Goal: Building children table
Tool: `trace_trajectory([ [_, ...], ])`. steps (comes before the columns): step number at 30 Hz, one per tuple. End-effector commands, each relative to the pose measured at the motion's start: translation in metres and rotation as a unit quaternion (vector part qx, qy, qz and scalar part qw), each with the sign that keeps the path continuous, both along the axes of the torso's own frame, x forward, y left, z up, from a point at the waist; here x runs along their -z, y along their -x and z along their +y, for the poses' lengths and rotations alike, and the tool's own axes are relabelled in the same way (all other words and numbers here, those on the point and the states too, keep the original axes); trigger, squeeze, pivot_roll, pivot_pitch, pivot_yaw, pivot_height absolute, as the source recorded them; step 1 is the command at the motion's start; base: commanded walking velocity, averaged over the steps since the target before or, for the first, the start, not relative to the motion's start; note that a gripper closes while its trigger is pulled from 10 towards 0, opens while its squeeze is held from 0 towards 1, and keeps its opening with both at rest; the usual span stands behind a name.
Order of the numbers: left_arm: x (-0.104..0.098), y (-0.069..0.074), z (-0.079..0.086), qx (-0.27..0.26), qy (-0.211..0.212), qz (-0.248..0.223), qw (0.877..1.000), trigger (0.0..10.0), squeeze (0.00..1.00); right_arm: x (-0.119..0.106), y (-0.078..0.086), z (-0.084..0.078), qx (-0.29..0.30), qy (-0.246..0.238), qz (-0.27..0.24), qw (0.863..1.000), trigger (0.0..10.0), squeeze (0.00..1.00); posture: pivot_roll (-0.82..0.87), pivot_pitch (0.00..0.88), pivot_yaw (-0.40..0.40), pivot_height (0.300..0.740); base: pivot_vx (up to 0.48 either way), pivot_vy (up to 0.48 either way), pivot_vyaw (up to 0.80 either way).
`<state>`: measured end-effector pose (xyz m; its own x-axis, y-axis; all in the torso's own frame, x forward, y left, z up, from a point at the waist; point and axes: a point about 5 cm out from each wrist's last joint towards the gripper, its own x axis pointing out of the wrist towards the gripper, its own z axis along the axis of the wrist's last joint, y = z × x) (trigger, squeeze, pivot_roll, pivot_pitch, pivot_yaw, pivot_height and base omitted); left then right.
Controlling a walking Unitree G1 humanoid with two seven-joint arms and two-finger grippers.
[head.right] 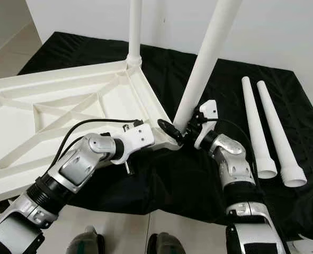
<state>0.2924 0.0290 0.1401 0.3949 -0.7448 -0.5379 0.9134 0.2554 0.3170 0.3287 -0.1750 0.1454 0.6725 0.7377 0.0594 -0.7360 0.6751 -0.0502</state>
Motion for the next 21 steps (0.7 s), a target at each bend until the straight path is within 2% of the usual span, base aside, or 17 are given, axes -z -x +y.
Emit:
trace_trajectory([
  [1, -0.007, 0.001, -0.005, 0.015, 0.002, -0.022, 1.000, 10.0, 0.00, 0.002, -0.001, -0.005, 0.003, 0.003, 0.001, 1.000, 0.0, 0.00, 0.00, 0.017, -0.065, 0.740, 0.000, 0.000, 0.00],
  [10, -0.007, 0.001, -0.005, 0.015, 0.002, -0.021, 1.000, 10.0, 0.00, 0.006, -0.001, -0.011, 0.000, 0.012, 0.009, 1.000, 0.0, 0.00, -0.01, 0.018, -0.064, 0.740, 0.000, 0.000, 0.00],
  [11, -0.007, 0.001, -0.005, 0.015, 0.003, -0.022, 1.000, 10.0, 0.00, 0.007, 0.000, -0.011, -0.001, 0.018, 0.010, 1.000, 2.7, 0.00, -0.01, 0.018, -0.064, 0.740, 0.000, 0.000, 0.00],
  [13, -0.007, 0.001, -0.005, 0.015, 0.003, -0.022, 1.000, 10.0, 0.00, 0.007, 0.000, -0.011, -0.002, 0.022, 0.010, 1.000, 2.7, 0.00, -0.01, 0.018, -0.065, 0.740, 0.000, 0.000, 0.00],
  [14, -0.007, 0.001, -0.005, 0.015, 0.003, -0.022, 1.000, 10.0, 0.00, 0.008, 0.000, -0.011, 0.000, 0.024, 0.010, 1.000, 10.0, 0.00, -0.01, 0.018, -0.065, 0.740, 0.000, 0.000, 0.00],
  [21, -0.006, 0.002, -0.007, 0.016, 0.005, -0.021, 1.000, 10.0, 0.00, 0.005, 0.001, 0.000, 0.035, 0.002, 0.004, 0.999, 10.0, 0.00, -0.01, 0.024, -0.068, 0.740, 0.000, 0.000, 0.00],
])
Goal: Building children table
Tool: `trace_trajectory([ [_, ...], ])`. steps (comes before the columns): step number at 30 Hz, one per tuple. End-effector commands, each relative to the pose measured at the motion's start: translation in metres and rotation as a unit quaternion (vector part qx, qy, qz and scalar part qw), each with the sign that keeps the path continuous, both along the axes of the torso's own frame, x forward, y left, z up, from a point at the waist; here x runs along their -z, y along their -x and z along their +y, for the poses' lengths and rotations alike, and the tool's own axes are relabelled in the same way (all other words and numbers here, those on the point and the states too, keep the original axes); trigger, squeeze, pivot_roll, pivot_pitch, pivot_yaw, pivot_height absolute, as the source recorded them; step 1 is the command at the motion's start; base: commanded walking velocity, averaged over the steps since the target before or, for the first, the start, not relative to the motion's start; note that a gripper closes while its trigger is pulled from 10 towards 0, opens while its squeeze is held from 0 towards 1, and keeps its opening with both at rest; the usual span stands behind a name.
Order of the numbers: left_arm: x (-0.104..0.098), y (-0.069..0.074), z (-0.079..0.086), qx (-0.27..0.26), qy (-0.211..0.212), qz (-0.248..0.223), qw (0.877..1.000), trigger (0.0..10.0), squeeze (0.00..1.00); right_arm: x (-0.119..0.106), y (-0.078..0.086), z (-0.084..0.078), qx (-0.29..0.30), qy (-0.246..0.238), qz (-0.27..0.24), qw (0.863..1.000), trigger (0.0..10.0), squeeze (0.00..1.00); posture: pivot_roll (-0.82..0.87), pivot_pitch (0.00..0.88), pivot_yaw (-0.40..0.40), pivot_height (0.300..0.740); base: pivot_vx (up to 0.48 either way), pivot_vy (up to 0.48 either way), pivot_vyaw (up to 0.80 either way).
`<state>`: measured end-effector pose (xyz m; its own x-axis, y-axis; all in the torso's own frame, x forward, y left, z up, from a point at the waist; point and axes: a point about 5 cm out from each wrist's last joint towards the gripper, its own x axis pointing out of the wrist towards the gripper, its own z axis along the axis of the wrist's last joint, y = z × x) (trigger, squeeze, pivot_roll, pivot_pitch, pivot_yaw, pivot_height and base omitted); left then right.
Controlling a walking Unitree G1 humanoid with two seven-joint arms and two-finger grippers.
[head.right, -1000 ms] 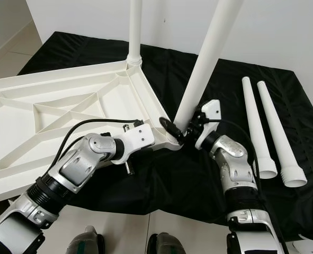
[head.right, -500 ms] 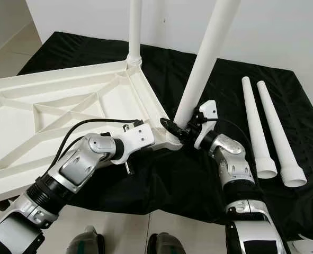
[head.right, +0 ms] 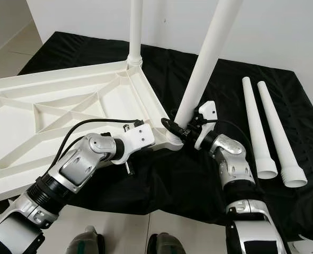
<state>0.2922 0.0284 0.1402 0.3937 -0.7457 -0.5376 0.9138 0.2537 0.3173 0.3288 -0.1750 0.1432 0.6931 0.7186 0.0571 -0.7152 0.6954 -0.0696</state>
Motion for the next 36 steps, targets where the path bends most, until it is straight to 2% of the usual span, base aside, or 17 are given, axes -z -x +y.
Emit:
trace_trajectory([
  [1, -0.006, 0.002, -0.006, 0.015, 0.005, -0.020, 1.000, 10.0, 0.00, 0.003, 0.001, 0.005, 0.036, -0.014, 0.014, 0.999, 10.0, 0.00, -0.01, 0.025, -0.069, 0.740, 0.000, 0.000, 0.00],
  [8, -0.006, 0.003, -0.006, 0.015, 0.006, -0.018, 1.000, 10.0, 0.00, -0.001, 0.004, 0.022, 0.079, -0.049, 0.009, 0.996, 10.0, 0.00, -0.01, 0.029, -0.071, 0.740, 0.000, 0.000, 0.00],
  [10, -0.006, 0.003, -0.006, 0.015, 0.006, -0.018, 1.000, 10.0, 0.00, -0.005, 0.007, 0.032, 0.094, -0.062, 0.000, 0.994, 10.0, 0.00, -0.01, 0.030, -0.071, 0.740, 0.000, 0.000, 0.00],
  [15, -0.006, 0.003, -0.006, 0.014, 0.006, -0.017, 1.000, 10.0, 0.00, -0.008, 0.008, 0.040, 0.119, -0.078, -0.003, 0.990, 10.0, 0.00, -0.01, 0.032, -0.069, 0.740, 0.000, 0.000, 0.00],
  [17, -0.004, 0.005, -0.007, 0.016, 0.006, -0.016, 1.000, 10.0, 0.00, -0.008, 0.008, 0.047, 0.176, -0.088, 0.007, 0.980, 10.0, 0.00, -0.02, 0.030, -0.071, 0.740, 0.000, 0.000, 0.00],
  [18, -0.004, 0.005, -0.007, 0.016, 0.006, -0.016, 1.000, 10.0, 0.00, -0.008, 0.008, 0.047, 0.176, -0.088, 0.007, 0.980, 10.0, 0.00, -0.02, 0.030, -0.071, 0.740, 0.000, 0.000, 0.00],
  [20, -0.004, 0.005, -0.007, 0.016, 0.007, -0.015, 1.000, 10.0, 0.00, -0.009, 0.010, 0.054, 0.236, -0.108, 0.008, 0.966, 10.0, 0.00, -0.01, 0.028, -0.075, 0.740, 0.000, 0.000, 0.00],
  [22, -0.004, 0.005, -0.007, 0.016, 0.007, -0.015, 1.000, 10.0, 0.00, -0.009, 0.010, 0.054, 0.236, -0.108, 0.008, 0.966, 10.0, 0.00, -0.01, 0.028, -0.075, 0.740, 0.000, 0.000, 0.00],
  [24, -0.004, 0.005, -0.008, 0.016, 0.007, -0.015, 1.000, 10.0, 0.00, -0.008, 0.013, 0.061, 0.300, -0.115, 0.007, 0.947, 10.0, 0.00, -0.01, 0.025, -0.088, 0.740, 0.000, 0.000, 0.00],
  [26, -0.003, 0.006, -0.008, 0.016, 0.008, -0.014, 1.000, 10.0, 0.00, -0.007, 0.016, 0.066, 0.345, -0.103, 0.005, 0.933, 10.0, 0.00, -0.01, 0.024, -0.091, 0.740, 0.000, 0.000, 0.00],
  [30, -0.003, 0.006, -0.009, 0.015, 0.008, -0.014, 1.000, 10.0, 0.00, -0.006, 0.016, 0.068, 0.349, -0.093, 0.007, 0.932, 10.0, 0.00, 0.00, 0.020, -0.096, 0.740, 0.000, 0.000, 0.00],
  [35, -0.003, 0.007, -0.008, 0.013, 0.008, -0.014, 1.000, 10.0, 0.00, -0.008, 0.016, 0.063, 0.356, -0.095, 0.005, 0.930, 10.0, 0.00, 0.00, 0.014, -0.099, 0.740, 0.000, 0.000, 0.00],
  [36, -0.002, 0.007, -0.007, 0.013, 0.007, -0.014, 1.000, 10.0, 0.00, -0.009, 0.016, 0.062, 0.357, -0.096, 0.006, 0.929, 10.0, 1.00, 0.00, 0.014, -0.099, 0.740, 0.000, 0.000, 0.00],
])
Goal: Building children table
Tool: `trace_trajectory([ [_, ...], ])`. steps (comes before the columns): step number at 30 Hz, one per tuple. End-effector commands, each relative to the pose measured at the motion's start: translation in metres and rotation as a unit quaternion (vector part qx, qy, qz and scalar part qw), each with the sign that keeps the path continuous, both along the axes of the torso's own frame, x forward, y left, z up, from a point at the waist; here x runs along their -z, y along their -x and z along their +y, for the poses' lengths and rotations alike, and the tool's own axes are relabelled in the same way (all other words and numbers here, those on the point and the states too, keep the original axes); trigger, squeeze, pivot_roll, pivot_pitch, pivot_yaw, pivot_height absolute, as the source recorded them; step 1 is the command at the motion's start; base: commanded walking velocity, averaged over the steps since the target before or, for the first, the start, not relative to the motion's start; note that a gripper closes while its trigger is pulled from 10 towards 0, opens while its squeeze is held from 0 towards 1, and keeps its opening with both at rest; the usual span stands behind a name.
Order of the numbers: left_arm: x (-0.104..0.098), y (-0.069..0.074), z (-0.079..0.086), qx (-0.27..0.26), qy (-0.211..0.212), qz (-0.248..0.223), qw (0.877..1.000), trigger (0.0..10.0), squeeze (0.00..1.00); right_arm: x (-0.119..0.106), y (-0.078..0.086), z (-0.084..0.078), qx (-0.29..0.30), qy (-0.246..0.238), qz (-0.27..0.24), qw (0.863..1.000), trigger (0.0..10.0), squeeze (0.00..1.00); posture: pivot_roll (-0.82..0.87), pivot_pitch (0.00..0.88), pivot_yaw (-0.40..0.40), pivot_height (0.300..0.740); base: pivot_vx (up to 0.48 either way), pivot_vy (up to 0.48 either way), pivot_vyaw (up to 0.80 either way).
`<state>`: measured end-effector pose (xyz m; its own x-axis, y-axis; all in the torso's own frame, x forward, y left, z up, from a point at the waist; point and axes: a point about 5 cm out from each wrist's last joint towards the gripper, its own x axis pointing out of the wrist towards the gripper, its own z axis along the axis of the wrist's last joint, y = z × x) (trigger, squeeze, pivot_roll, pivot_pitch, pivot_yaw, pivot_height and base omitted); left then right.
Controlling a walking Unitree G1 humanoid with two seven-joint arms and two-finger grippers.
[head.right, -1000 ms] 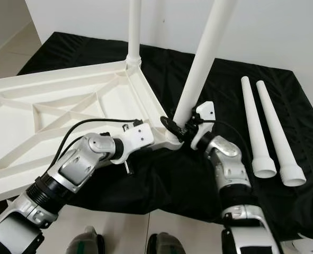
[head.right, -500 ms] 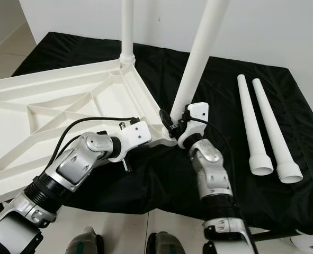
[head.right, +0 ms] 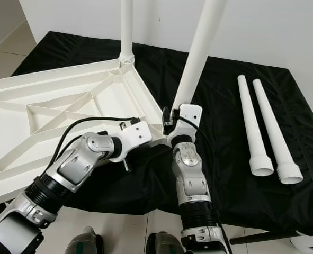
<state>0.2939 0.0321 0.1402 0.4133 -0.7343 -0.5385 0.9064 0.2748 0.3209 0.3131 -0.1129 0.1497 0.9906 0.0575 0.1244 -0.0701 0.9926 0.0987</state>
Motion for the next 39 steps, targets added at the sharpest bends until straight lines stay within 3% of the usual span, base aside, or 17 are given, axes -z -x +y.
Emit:
trace_trajectory([
  [1, -0.002, 0.009, -0.011, 0.025, 0.008, -0.013, 1.000, 10.0, 0.00, -0.001, 0.001, 0.001, -0.006, -0.008, 0.003, 1.000, 10.0, 1.00, 0.00, 0.006, -0.100, 0.740, 0.000, 0.000, 0.00],
  [9, -0.002, 0.009, -0.011, 0.025, 0.008, -0.015, 1.000, 10.0, 0.00, 0.005, 0.005, -0.011, -0.023, -0.005, 0.006, 1.000, 10.0, 1.00, 0.00, 0.000, -0.101, 0.740, 0.000, 0.000, 0.00],
  [12, -0.002, 0.009, -0.012, 0.025, 0.008, -0.014, 1.000, 10.0, 0.00, 0.006, 0.006, -0.019, -0.074, -0.002, -0.002, 0.997, 10.0, 1.00, 0.00, 0.000, -0.101, 0.740, 0.000, 0.000, 0.00],
  [13, -0.002, 0.009, -0.012, 0.026, 0.008, -0.014, 1.000, 10.0, 0.00, 0.007, 0.007, -0.021, -0.109, 0.006, -0.003, 0.994, 10.0, 0.00, -0.01, 0.000, -0.098, 0.740, 0.000, 0.000, 0.00],
  [15, -0.002, 0.009, -0.012, 0.026, 0.008, -0.014, 1.000, 10.0, 0.00, 0.008, 0.008, -0.023, -0.132, 0.012, -0.004, 0.991, 10.0, 0.00, -0.01, 0.000, -0.098, 0.740, 0.000, 0.000, 0.00],
  [17, -0.001, 0.009, -0.012, 0.027, 0.008, -0.014, 0.999, 10.0, 0.00, 0.011, 0.011, -0.030, -0.207, 0.025, -0.003, 0.978, 10.0, 0.00, -0.01, 0.000, -0.095, 0.740, 0.000, 0.000, 0.00],
  [20, -0.001, 0.009, -0.013, 0.028, 0.008, -0.014, 0.999, 10.0, 0.00, 0.011, 0.012, -0.032, -0.222, 0.033, -0.005, 0.975, 10.0, 0.00, -0.01, 0.000, -0.095, 0.740, 0.000, 0.000, 0.00],
  [23, -0.001, 0.010, -0.013, 0.030, 0.008, -0.014, 0.999, 10.0, 0.00, 0.008, 0.010, -0.047, -0.274, 0.043, -0.014, 0.961, 10.0, 0.00, -0.01, 0.000, -0.091, 0.740, 0.000, 0.000, 0.00],
  [29, -0.001, 0.009, -0.013, 0.029, 0.007, -0.015, 0.999, 10.0, 0.00, 0.011, 0.007, -0.064, -0.300, 0.071, 0.001, 0.951, 10.0, 0.00, -0.01, 0.000, -0.089, 0.740, 0.000, 0.000, 0.00],
  [34, -0.002, 0.009, -0.011, 0.028, 0.006, -0.016, 0.999, 10.0, 0.00, 0.009, -0.003, -0.086, -0.292, 0.083, 0.010, 0.953, 10.0, 0.00, 0.00, 0.000, -0.087, 0.740, 0.000, 0.000, 0.00],
  [39, -0.002, 0.009, -0.010, 0.027, 0.005, -0.015, 1.000, 10.0, 0.00, 0.009, -0.006, -0.091, -0.295, 0.089, 0.014, 0.951, 10.0, 0.00, 0.00, 0.000, -0.087, 0.740, 0.000, 0.000, 0.00],
])
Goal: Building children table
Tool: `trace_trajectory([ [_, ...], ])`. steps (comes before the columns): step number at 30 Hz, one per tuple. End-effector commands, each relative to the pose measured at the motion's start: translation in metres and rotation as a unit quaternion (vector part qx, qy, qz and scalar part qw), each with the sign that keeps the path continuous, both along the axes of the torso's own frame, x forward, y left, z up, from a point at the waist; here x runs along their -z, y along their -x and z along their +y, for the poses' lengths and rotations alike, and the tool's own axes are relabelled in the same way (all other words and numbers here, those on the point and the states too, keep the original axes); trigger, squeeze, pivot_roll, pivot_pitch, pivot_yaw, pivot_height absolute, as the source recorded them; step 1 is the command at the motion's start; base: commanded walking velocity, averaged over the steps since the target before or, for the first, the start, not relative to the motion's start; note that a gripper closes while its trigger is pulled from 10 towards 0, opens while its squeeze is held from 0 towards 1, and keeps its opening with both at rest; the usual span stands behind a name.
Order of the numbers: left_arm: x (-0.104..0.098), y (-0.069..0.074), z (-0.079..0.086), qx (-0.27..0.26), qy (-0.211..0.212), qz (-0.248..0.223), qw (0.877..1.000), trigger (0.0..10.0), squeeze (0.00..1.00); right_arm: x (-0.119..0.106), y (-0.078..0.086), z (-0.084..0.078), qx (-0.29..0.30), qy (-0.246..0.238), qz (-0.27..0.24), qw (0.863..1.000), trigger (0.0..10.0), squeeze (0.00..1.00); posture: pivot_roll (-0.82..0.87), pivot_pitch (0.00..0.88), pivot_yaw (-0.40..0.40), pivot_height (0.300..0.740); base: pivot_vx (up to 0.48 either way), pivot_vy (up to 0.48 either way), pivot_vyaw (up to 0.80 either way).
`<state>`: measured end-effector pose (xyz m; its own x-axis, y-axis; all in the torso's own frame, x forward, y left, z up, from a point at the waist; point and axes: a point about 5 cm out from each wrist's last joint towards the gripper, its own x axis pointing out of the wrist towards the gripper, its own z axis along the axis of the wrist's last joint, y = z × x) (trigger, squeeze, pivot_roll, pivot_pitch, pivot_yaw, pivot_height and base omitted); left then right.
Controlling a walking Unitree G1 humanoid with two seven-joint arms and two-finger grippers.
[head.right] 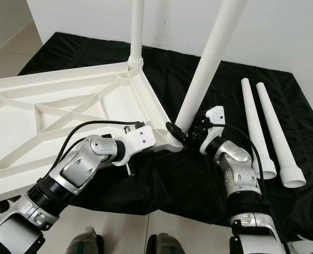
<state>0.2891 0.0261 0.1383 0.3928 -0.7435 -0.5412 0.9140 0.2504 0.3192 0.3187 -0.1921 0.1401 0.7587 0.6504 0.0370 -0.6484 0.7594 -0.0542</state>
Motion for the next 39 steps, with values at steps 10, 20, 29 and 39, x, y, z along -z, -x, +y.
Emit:
trace_trajectory([
  [10, -0.005, 0.005, -0.003, 0.012, 0.005, -0.016, 1.000, 10.0, 0.00, 0.007, -0.003, -0.009, -0.011, 0.019, 0.013, 1.000, 0.0, 0.00, 0.01, 0.003, -0.087, 0.740, 0.000, 0.000, 0.00],
  [20, -0.005, 0.004, -0.001, 0.008, 0.005, -0.016, 1.000, 10.0, 0.00, 0.016, -0.001, -0.010, -0.022, 0.014, 0.030, 0.999, 0.0, 0.00, 0.01, 0.012, -0.087, 0.740, 0.000, 0.000, 0.00],
  [29, -0.005, 0.003, 0.000, 0.005, 0.005, -0.016, 1.000, 10.0, 0.00, 0.016, 0.000, -0.009, 0.001, 0.003, 0.031, 1.000, 10.0, 0.00, 0.01, 0.023, -0.091, 0.740, 0.000, 0.000, 0.00],
  [39, -0.006, 0.003, -0.001, 0.002, 0.009, -0.015, 1.000, 10.0, 0.00, 0.000, -0.003, 0.010, 0.118, -0.042, -0.020, 0.992, 10.0, 0.00, 0.01, 0.032, -0.092, 0.740, 0.000, 0.000, 0.00],
])
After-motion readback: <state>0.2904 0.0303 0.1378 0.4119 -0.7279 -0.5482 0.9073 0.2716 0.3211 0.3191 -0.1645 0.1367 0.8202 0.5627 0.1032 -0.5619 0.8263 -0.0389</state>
